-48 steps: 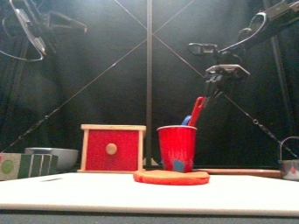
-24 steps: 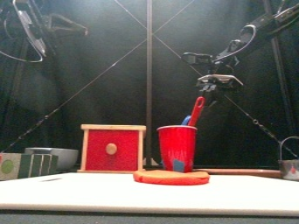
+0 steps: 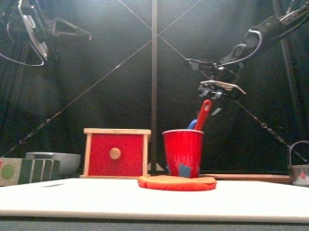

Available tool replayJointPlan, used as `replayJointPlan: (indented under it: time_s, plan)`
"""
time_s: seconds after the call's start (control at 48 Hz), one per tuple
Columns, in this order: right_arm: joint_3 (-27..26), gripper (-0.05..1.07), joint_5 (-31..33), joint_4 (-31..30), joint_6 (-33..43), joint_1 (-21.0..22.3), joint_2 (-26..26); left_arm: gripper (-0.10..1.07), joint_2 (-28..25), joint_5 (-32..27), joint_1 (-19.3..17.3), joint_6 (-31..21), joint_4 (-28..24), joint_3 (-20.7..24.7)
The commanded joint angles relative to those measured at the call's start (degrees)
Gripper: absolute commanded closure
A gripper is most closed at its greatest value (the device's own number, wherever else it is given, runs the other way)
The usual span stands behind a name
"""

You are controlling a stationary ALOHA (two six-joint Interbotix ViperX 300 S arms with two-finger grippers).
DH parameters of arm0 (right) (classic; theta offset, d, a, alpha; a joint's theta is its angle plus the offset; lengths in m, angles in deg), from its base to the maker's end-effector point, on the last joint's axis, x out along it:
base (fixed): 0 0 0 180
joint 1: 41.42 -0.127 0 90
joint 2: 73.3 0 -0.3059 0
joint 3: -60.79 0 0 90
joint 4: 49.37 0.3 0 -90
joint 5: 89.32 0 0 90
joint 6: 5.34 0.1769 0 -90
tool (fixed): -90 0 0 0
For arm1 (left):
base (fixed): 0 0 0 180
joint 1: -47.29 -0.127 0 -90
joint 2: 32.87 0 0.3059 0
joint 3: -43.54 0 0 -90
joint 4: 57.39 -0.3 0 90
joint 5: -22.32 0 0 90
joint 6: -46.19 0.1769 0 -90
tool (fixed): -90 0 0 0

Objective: Grab pizza cutter

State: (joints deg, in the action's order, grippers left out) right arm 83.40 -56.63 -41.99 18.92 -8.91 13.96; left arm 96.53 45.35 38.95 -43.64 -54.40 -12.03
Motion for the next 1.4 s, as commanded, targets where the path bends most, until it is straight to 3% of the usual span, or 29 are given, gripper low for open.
replayJointPlan:
  time_s: [0.0,0.333,0.729,0.958,1.271,1.375]
  plan:
    - [-1.93,0.34,-0.44,-0.62,0.18,-1.23,0.18,0.94,-0.18,0.62,-0.35,0.00,0.09,0.79]
    - [-3.43,0.32,-1.14,-2.29,0.53,-1.85,1.67,0.94,-0.18,0.53,-0.70,0.00,0.79,0.26]
    - [-3.16,0.23,-1.14,-5.89,1.49,-3.96,2.37,0.94,-0.18,0.53,-2.20,-0.09,1.14,0.26]
    - [-3.60,0.27,-1.23,-8.17,1.58,-5.19,3.43,0.94,-0.18,0.53,-2.55,-0.26,1.14,0.18]
    - [-3.96,0.47,-0.62,-10.20,1.58,-5.27,2.55,0.94,-0.18,0.53,-2.72,0.00,1.58,0.09]
    - [-3.96,0.48,0.26,-10.72,1.58,-5.27,1.14,0.94,-0.18,0.62,-2.99,-0.09,1.58,0.00]
